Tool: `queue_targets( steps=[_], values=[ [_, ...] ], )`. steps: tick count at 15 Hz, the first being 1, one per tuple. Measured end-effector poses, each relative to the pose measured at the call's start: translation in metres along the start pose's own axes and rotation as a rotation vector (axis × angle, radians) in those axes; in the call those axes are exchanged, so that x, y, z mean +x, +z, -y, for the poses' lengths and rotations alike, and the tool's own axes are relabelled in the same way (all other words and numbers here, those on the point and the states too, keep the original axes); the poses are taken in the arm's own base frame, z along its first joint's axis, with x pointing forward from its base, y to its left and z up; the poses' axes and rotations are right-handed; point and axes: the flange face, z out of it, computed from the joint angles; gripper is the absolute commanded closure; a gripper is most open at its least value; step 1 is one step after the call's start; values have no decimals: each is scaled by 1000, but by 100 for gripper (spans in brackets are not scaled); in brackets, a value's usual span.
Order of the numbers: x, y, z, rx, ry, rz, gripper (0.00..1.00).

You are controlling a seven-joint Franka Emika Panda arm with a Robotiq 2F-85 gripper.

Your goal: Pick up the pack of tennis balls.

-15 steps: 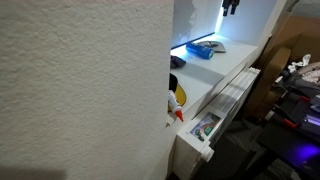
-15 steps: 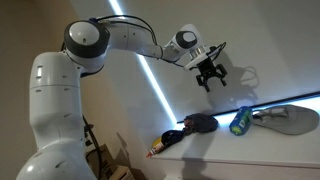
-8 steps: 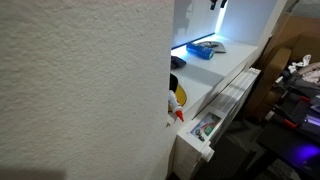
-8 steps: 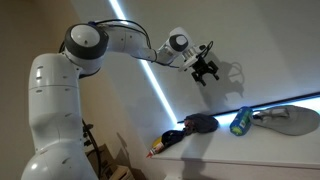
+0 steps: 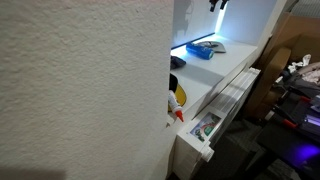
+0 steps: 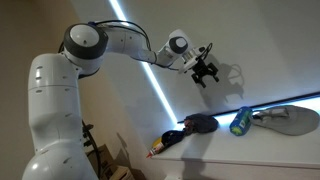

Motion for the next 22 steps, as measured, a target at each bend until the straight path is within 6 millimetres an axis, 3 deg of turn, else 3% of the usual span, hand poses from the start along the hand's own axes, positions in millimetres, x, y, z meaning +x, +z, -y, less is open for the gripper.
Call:
queue_targets(
  steps=[2,5,7,9,15,22],
  values=[
    [-3,38,-1,35,-68,79,0],
    [-14,111,-9,61,-171,215,0],
    [-26,144,-15,73,-225,326,0],
    [-27,153,-15,74,-226,342,0],
    [-14,154,-13,98,-175,250,0],
    [18,229,-11,67,-49,147,0]
  ],
)
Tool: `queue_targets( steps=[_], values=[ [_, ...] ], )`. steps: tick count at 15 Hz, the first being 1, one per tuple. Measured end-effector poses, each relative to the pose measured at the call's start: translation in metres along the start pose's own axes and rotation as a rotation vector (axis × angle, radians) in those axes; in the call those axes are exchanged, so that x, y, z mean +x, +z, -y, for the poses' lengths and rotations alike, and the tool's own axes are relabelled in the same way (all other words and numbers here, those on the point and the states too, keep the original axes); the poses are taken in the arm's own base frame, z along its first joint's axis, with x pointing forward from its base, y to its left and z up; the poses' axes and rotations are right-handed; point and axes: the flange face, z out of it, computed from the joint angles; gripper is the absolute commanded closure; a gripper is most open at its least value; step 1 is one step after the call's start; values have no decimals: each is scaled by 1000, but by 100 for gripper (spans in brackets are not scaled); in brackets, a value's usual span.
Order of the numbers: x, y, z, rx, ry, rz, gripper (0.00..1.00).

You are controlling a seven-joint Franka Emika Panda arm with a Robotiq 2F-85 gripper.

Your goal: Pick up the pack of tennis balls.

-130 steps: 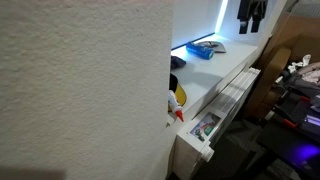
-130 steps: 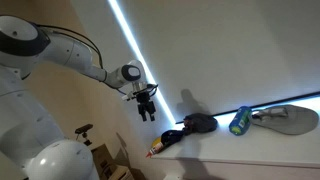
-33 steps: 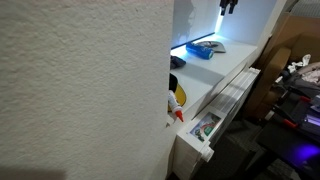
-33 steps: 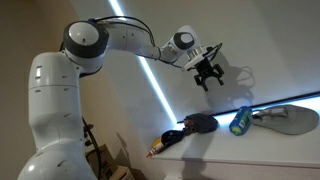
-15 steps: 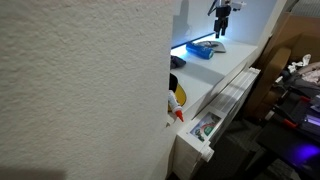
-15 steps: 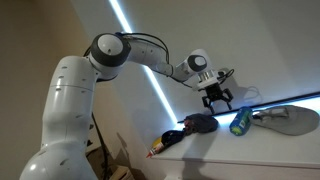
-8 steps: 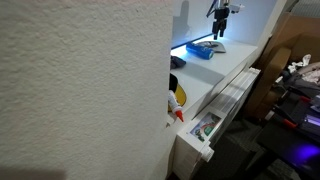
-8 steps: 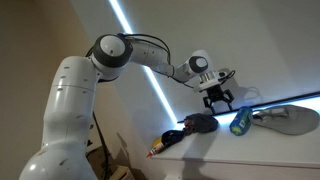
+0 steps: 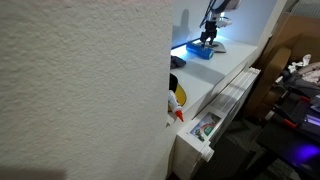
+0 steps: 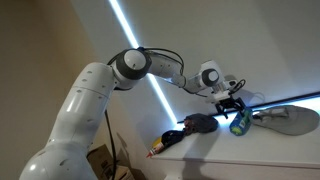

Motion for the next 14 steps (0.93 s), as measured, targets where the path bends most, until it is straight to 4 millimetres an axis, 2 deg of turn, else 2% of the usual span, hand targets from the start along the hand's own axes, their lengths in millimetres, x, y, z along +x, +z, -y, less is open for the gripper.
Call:
queue_targets(
  steps=[2,6,9,14],
  values=[
    [5,6,-1,-1,9,-3,0],
    [11,3,-3,-11,32,-56,0],
    [17,18,-9,-35,88,-115,0],
    [17,17,-7,-23,83,-117,0]
  ],
)
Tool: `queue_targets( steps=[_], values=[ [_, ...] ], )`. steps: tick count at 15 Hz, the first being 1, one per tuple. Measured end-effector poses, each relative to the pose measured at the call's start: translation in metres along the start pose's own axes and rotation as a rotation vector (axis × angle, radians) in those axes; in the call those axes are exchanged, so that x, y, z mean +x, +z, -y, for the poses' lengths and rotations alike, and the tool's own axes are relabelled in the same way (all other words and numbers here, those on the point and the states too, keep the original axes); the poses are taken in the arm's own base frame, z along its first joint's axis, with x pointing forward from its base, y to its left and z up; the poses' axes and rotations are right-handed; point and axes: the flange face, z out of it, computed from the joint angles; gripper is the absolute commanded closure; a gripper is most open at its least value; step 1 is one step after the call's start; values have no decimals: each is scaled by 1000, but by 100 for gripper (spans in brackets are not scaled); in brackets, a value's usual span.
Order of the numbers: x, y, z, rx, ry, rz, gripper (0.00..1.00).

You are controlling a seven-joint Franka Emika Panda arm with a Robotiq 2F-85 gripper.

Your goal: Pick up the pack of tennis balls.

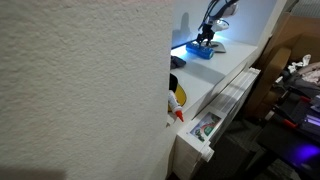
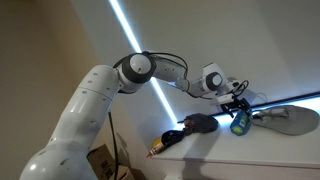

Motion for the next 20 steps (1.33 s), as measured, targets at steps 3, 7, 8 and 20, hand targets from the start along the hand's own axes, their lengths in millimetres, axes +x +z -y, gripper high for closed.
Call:
queue_targets(
  steps=[3,7,8,20],
  values=[
    [-2,3,6,67,-35,18,0],
    [-2,3,6,64,-33,18,0],
    [-2,3,6,64,-34,18,0],
    [-6,7,11,38,-7,58,0]
  ],
)
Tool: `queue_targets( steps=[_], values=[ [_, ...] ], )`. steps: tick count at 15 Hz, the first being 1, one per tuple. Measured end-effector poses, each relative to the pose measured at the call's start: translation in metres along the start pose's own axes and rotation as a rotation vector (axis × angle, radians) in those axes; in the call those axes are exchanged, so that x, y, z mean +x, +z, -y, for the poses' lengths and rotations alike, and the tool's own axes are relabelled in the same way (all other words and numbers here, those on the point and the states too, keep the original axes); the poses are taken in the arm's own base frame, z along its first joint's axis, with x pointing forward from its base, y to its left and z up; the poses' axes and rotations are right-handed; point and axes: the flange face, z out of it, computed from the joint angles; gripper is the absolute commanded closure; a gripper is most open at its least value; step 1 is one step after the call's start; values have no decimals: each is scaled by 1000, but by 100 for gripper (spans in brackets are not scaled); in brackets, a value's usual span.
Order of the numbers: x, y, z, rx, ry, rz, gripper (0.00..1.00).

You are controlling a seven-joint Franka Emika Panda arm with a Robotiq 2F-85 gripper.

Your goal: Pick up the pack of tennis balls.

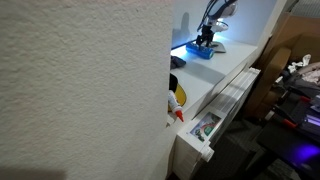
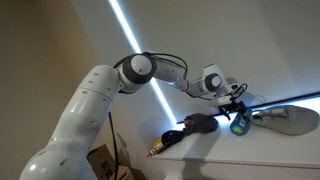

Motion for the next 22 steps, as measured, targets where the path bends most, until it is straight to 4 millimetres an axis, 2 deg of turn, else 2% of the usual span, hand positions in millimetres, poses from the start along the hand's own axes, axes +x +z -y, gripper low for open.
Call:
queue_targets(
  steps=[3,4,5,8,9,16,22],
  values=[
    [-1,1,2,-4,18,13,0],
    [-1,1,2,-4,19,13,25],
    [-1,1,2,-5,19,14,26],
    [-1,1,1,-4,21,12,48],
    [-1,0,1,-4,21,10,52],
    [1,-1,1,-5,24,-11,53],
    [5,-1,-7,-15,128,-197,53]
  ],
)
